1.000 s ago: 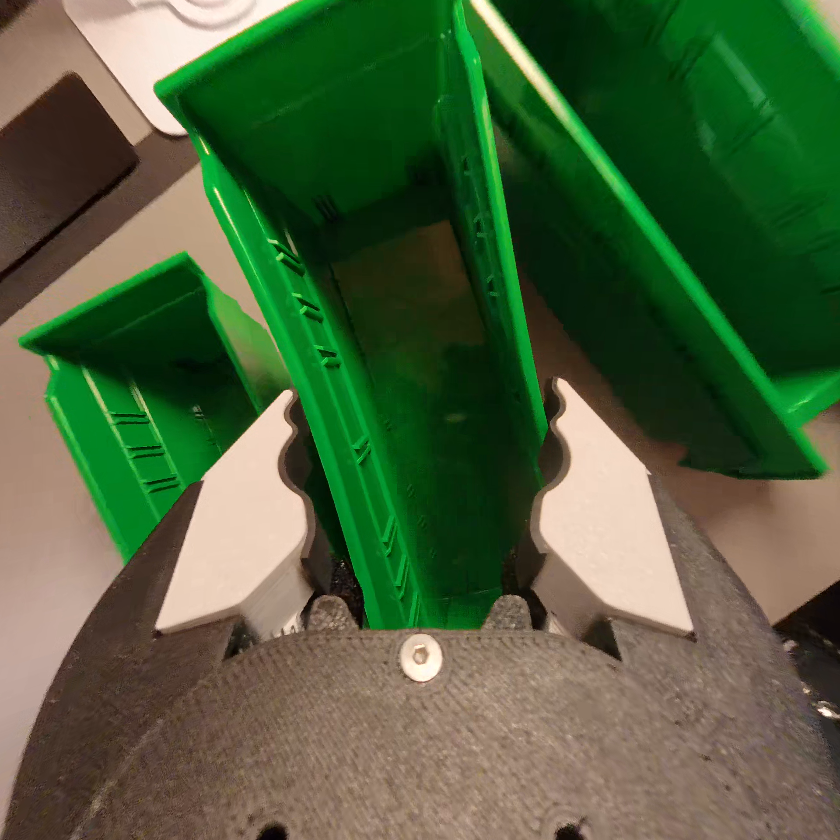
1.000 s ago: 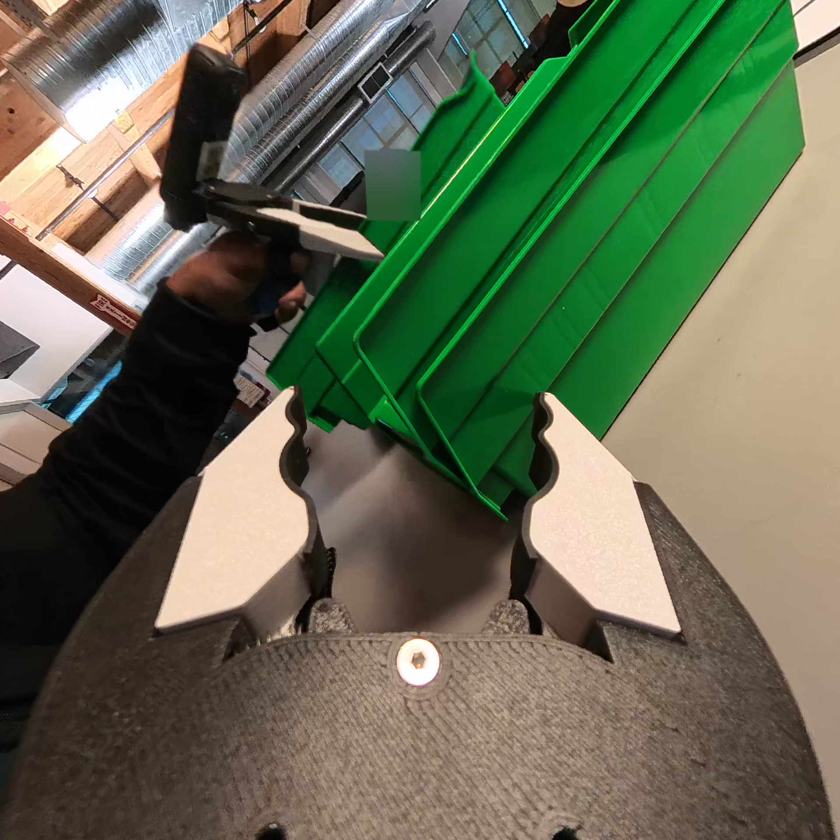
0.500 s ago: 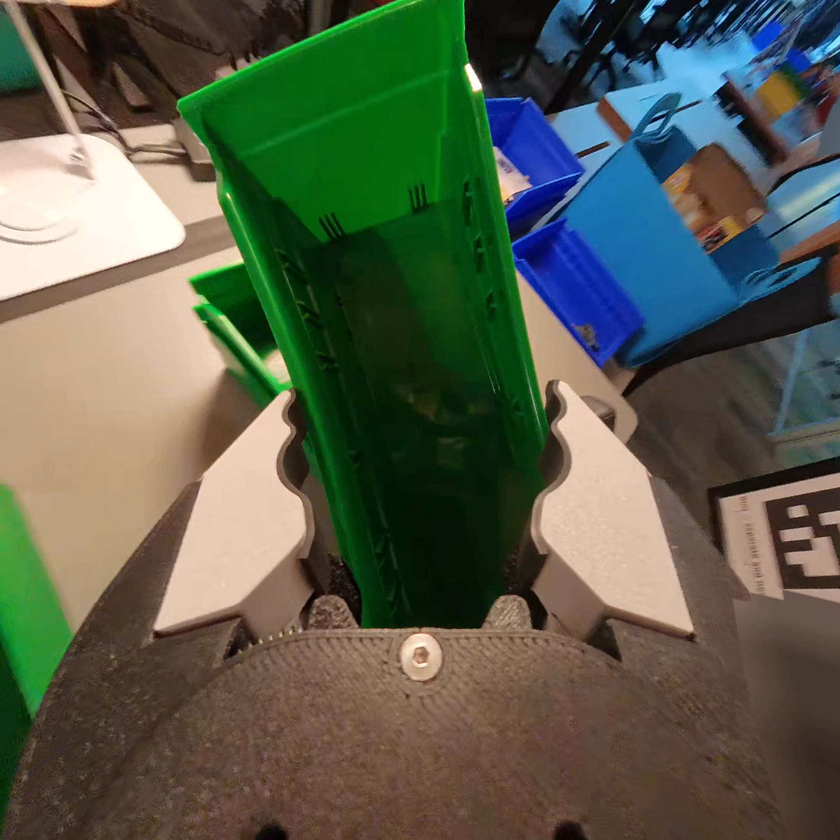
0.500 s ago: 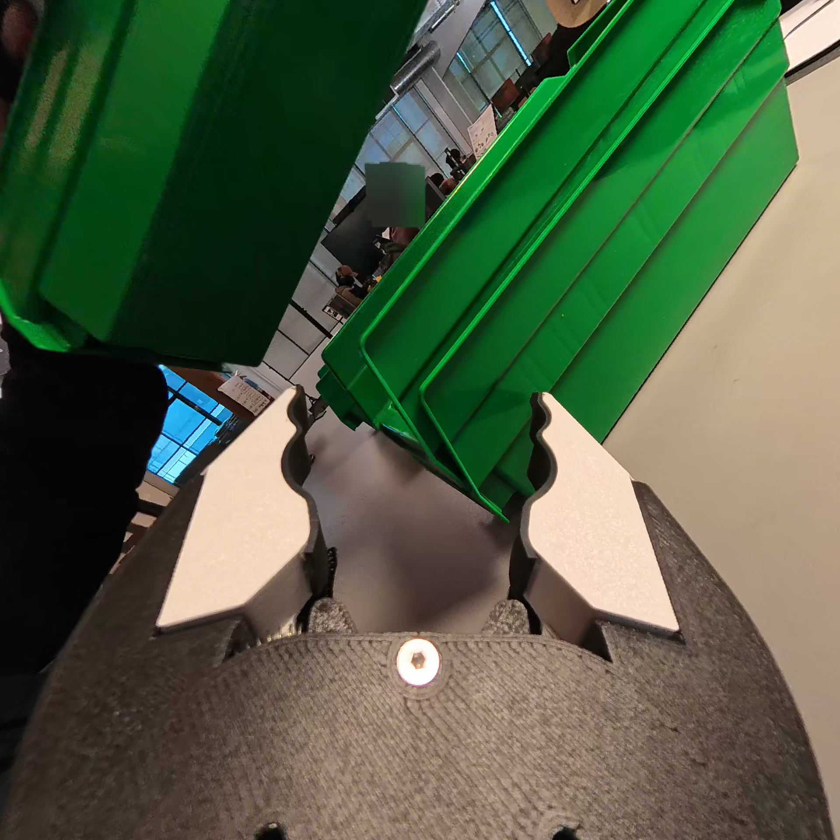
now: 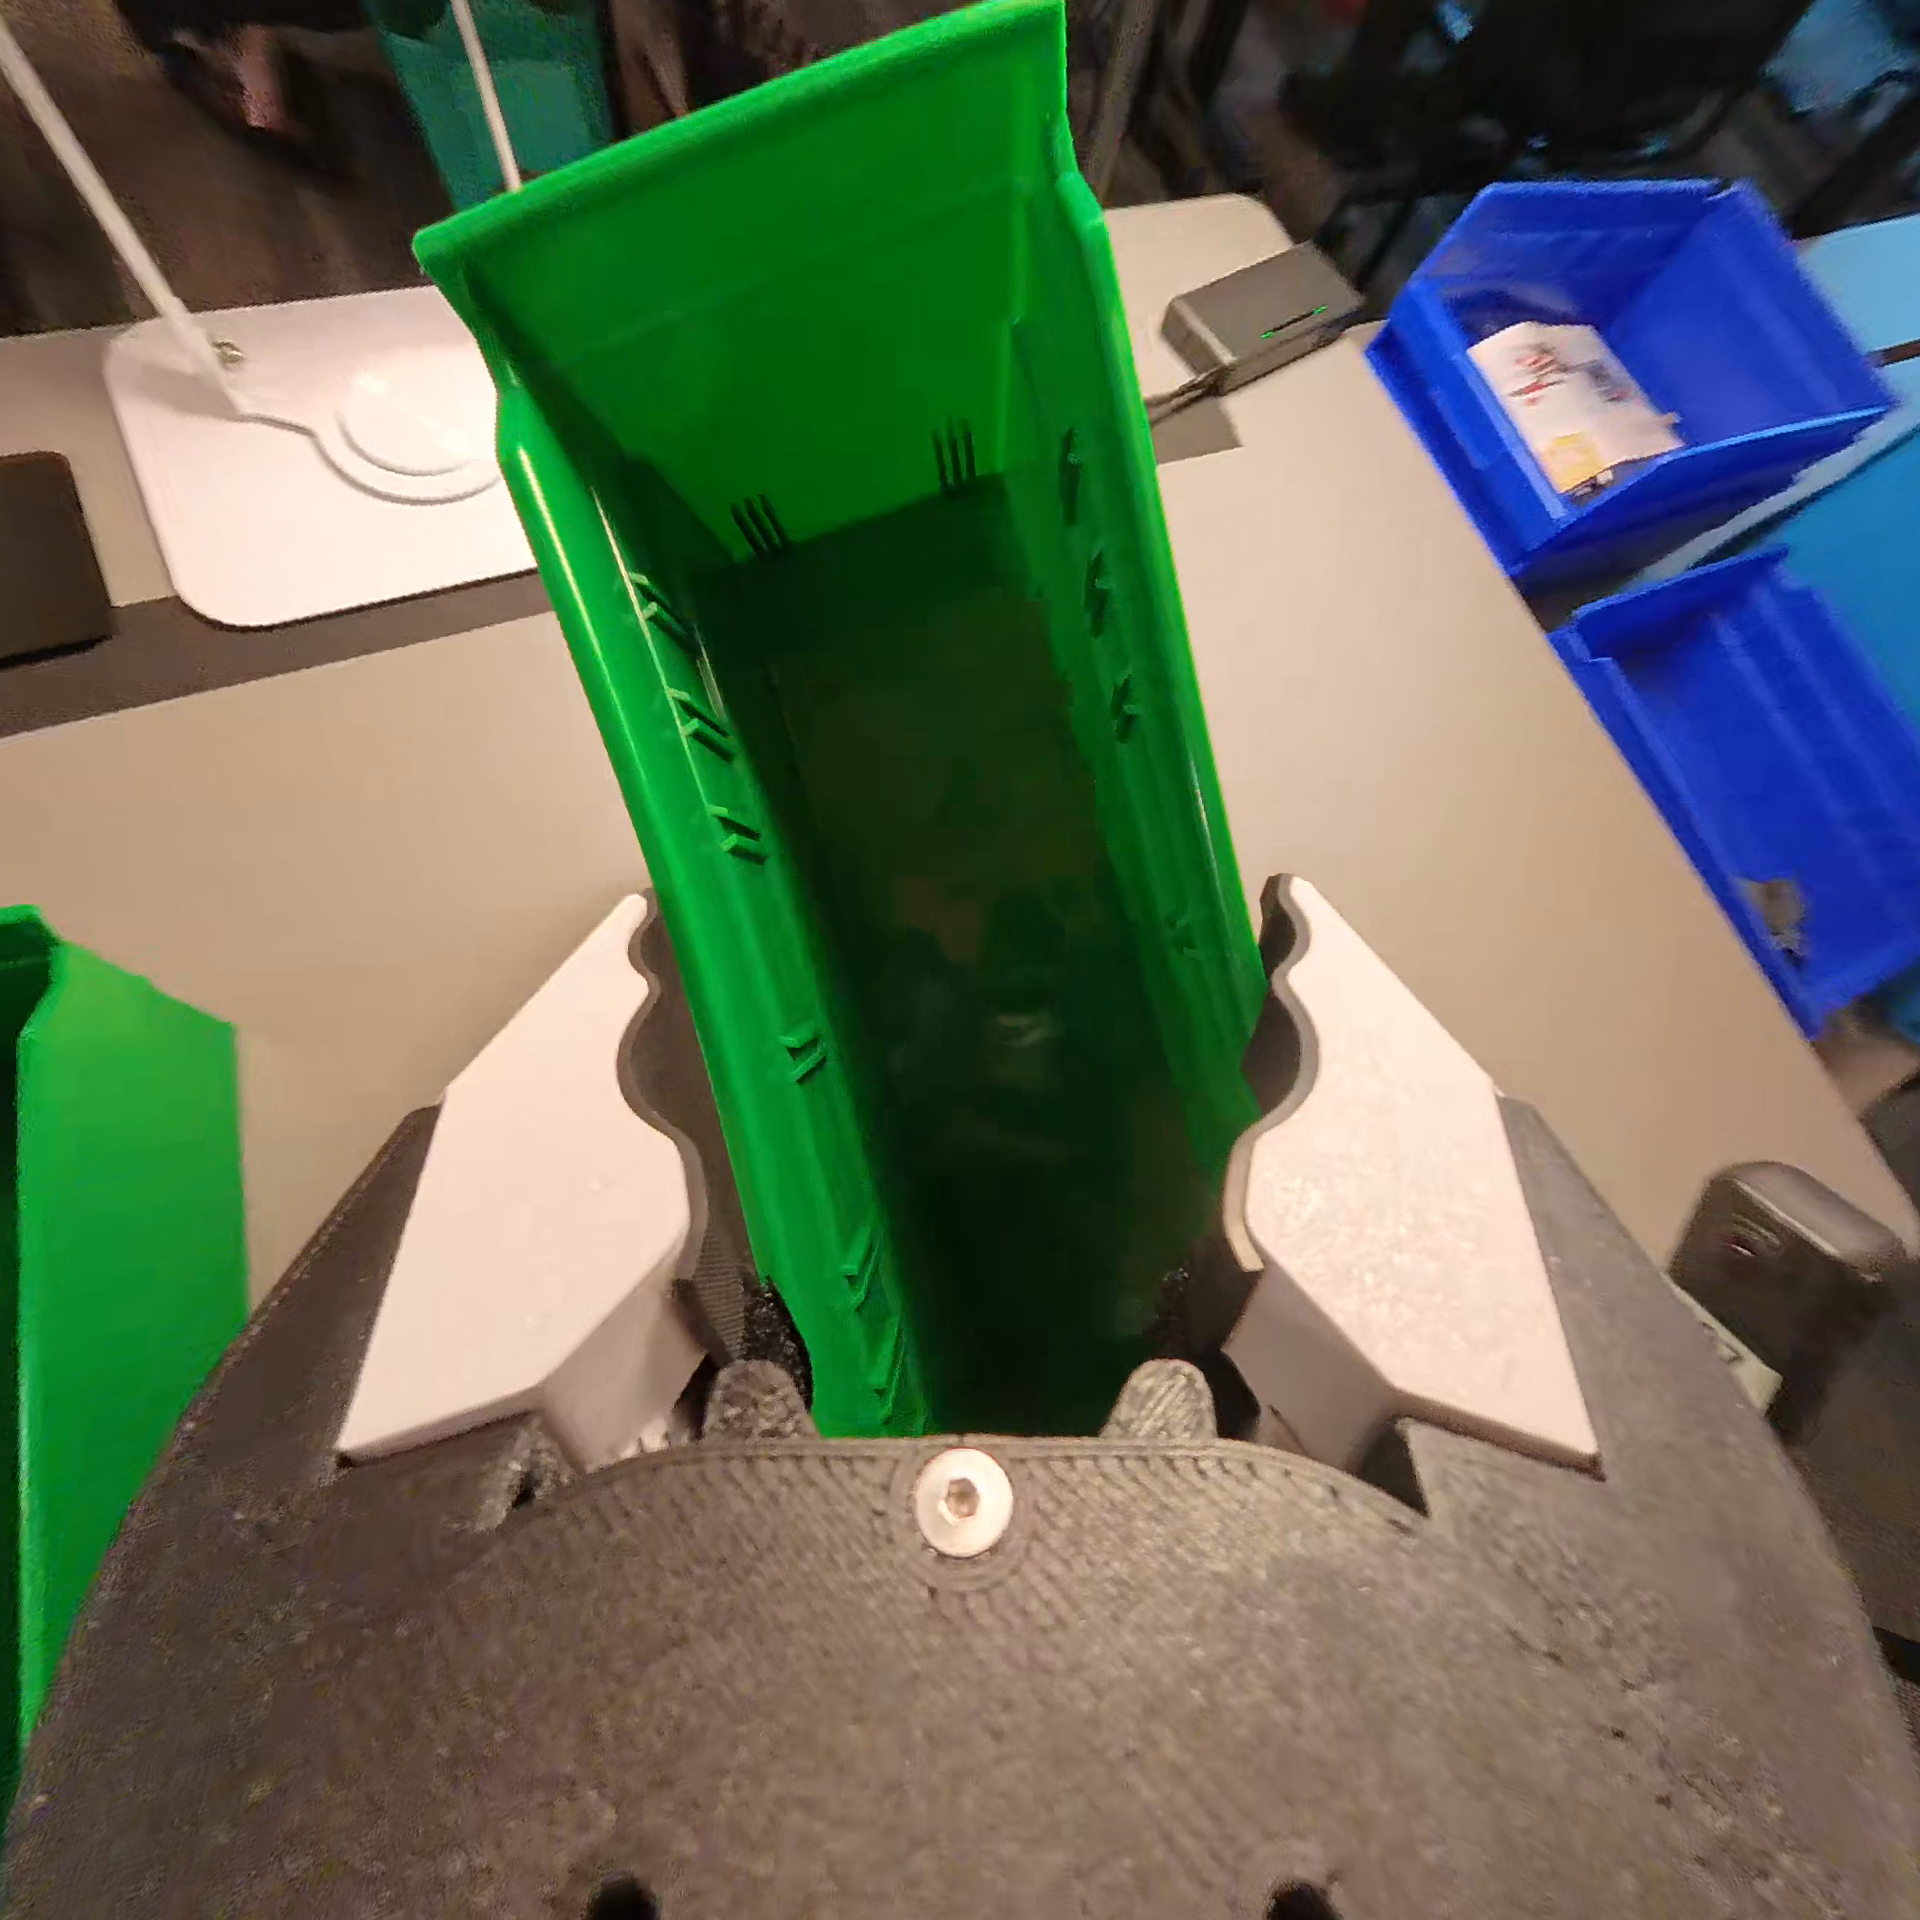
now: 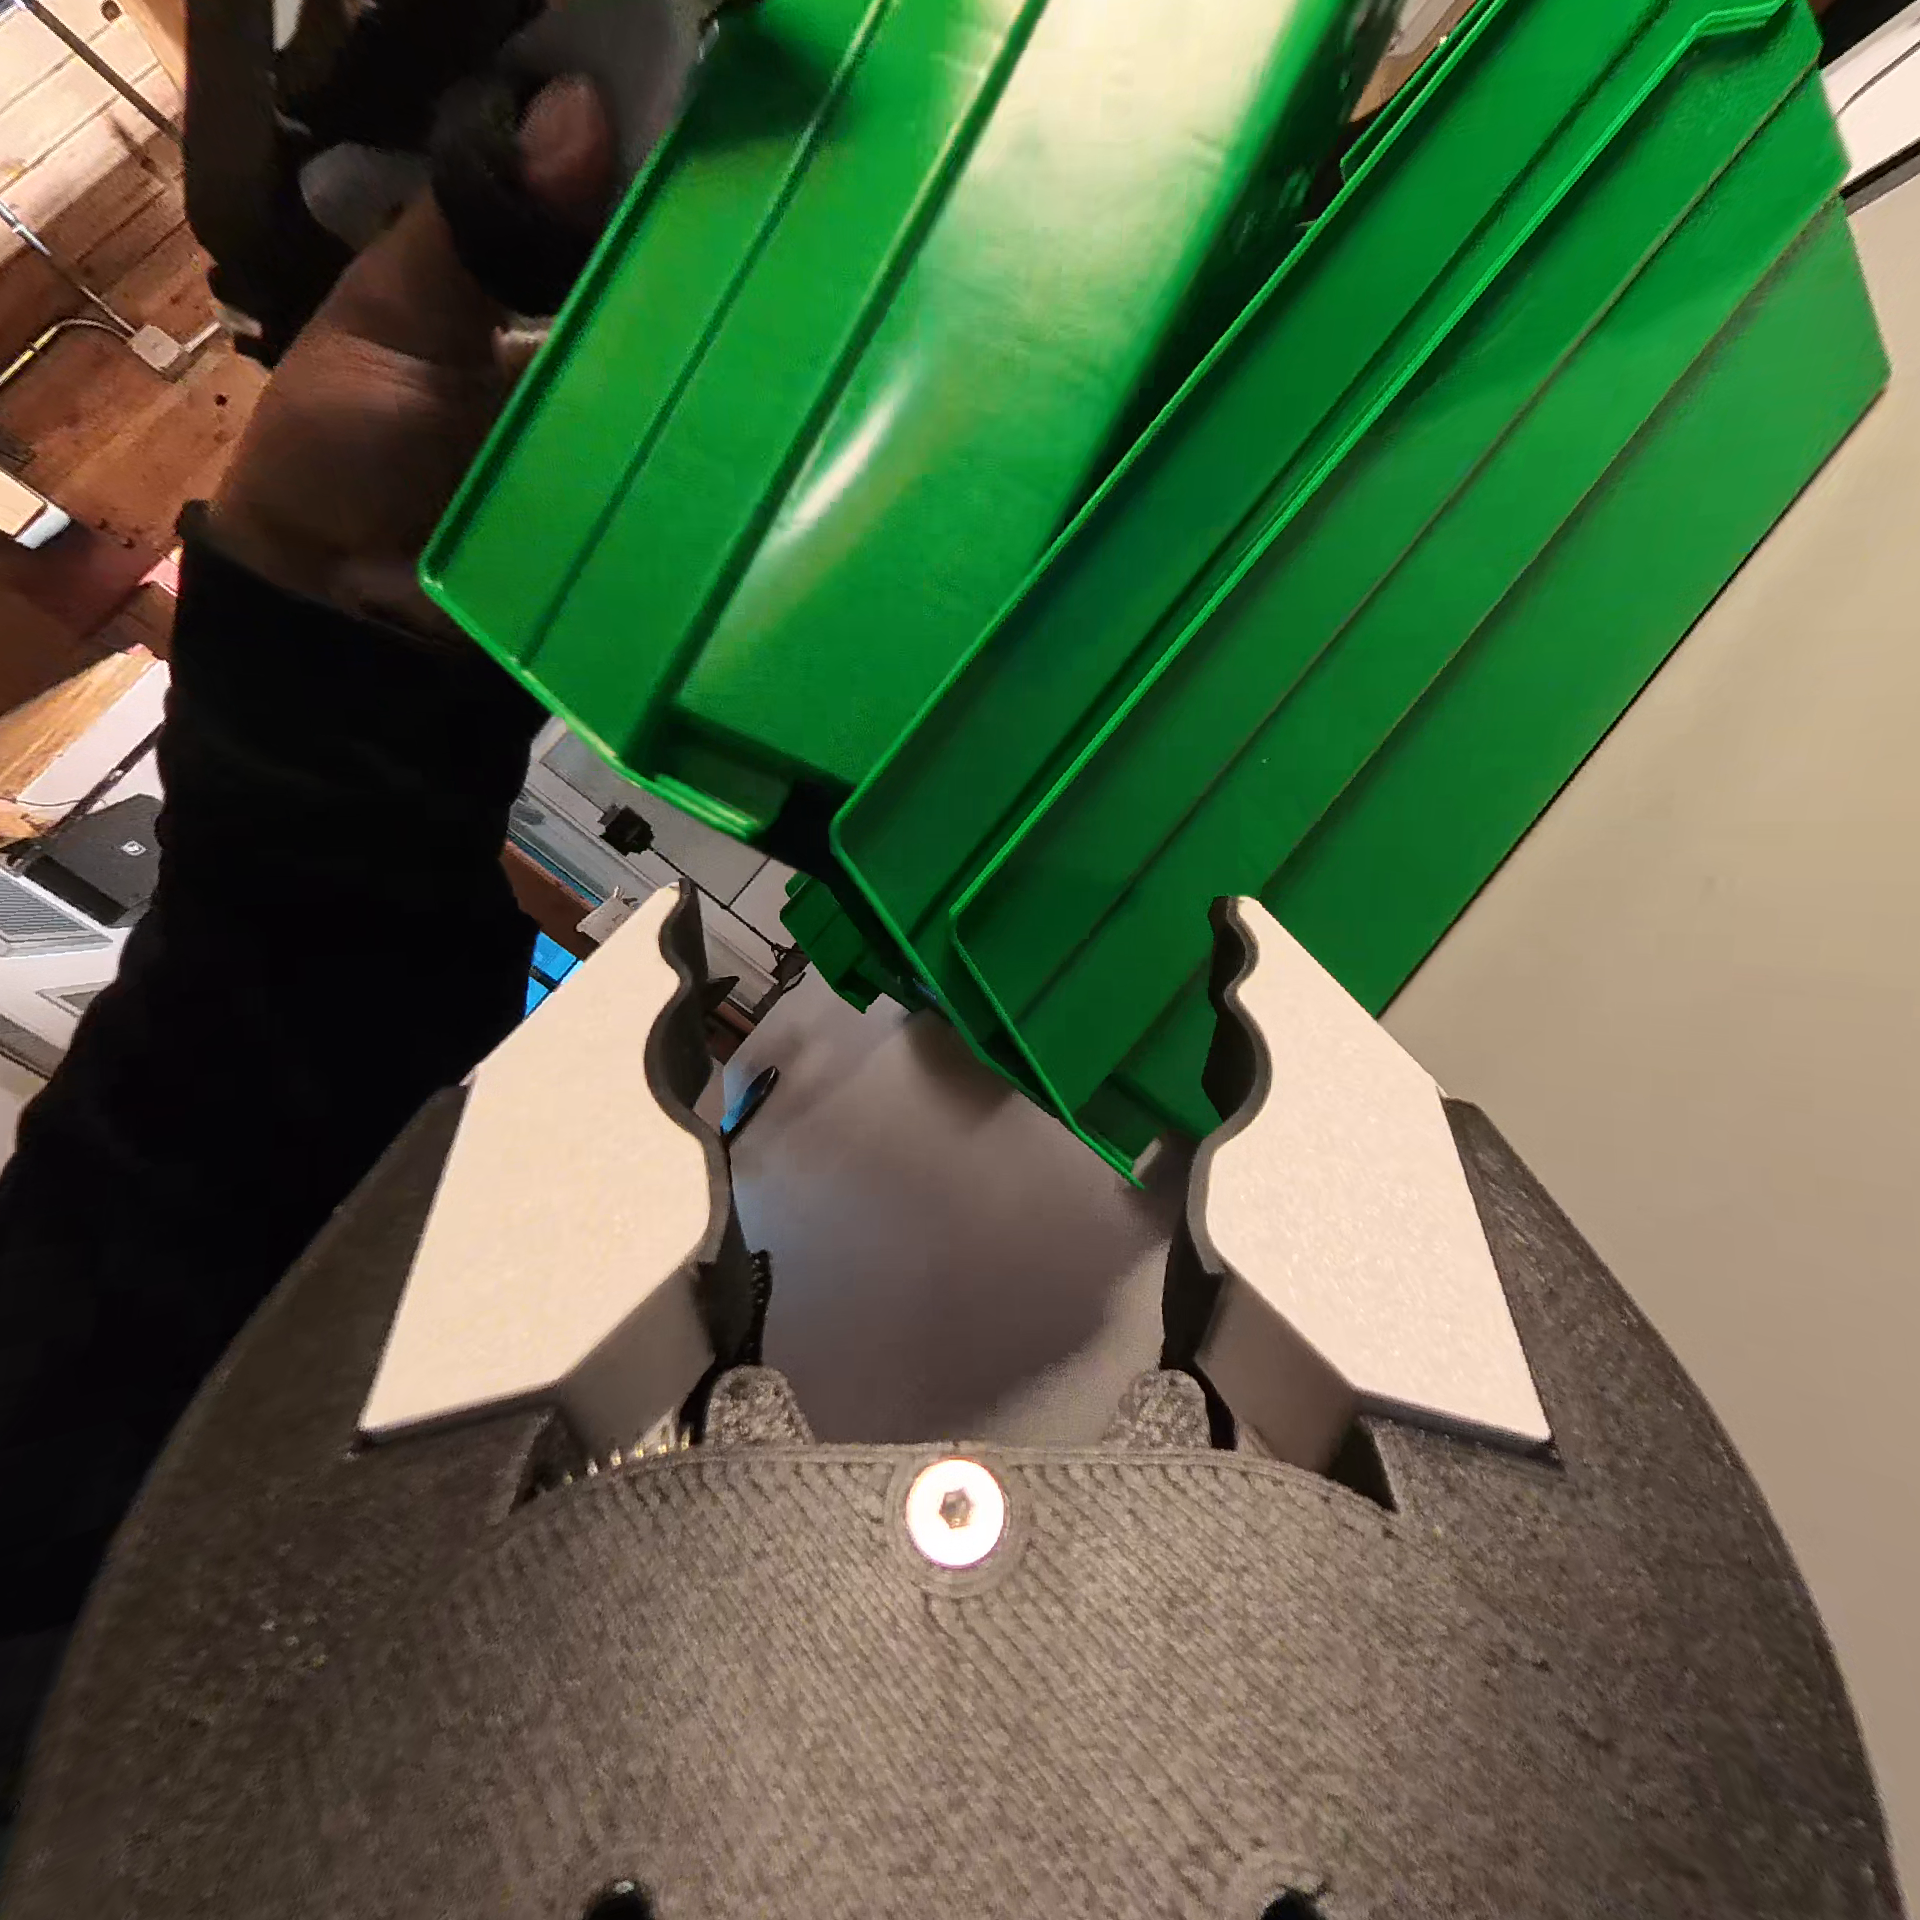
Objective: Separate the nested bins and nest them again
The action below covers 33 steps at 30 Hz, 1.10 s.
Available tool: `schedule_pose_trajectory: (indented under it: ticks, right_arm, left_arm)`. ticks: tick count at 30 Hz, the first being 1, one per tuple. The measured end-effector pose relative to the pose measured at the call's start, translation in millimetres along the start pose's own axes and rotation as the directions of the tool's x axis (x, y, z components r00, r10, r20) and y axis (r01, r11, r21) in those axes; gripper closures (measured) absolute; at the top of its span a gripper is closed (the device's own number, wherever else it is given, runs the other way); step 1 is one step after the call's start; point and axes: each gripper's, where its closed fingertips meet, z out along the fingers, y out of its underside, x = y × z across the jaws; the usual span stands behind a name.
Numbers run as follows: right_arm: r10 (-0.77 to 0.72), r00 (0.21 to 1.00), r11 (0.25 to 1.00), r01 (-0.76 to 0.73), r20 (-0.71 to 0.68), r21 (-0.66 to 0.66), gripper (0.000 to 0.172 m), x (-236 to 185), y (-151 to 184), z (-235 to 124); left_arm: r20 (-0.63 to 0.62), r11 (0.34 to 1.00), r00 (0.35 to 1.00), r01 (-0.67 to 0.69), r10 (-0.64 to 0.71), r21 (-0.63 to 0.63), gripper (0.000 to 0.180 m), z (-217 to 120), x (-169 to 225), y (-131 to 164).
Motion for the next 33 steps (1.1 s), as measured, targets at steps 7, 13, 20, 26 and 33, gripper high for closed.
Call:
schedule_pose_trajectory:
  ticks: [7,13,20,26,33]
  right_arm:
    - [0.000,1.000,1.000,0.000,0.002,0.006,0.074,-0.4,-0.8,-0.9]
    - [0.003,1.000,1.000,-0.003,0.001,0.004,0.074,0.1,-0.7,-0.6]
    - [-0.003,1.000,1.000,0.003,0.002,0.009,0.074,-0.8,-1.0,-1.4]
    - [0.004,1.000,1.000,-0.004,0.003,0.001,0.074,-0.2,-0.2,-0.3]
    - [0.001,1.000,1.000,-0.001,0.006,0.005,0.074,-1.0,-0.6,-1.0]
  left_arm:
    - [0.107,0.994,0.989,-0.101,0.104,-0.037,0.067,17.1,7.1,3.8]
    - [0.134,0.990,0.983,-0.119,0.128,-0.078,0.066,23.1,5.3,9.0]
    - [0.142,0.987,0.982,-0.107,0.124,-0.116,0.065,47.0,1.0,20.4]
    - [0.144,0.981,0.978,-0.126,0.148,-0.149,0.062,53.5,3.3,21.1]
    - [0.179,0.969,0.964,-0.167,0.199,-0.180,0.056,71.0,3.8,32.9]
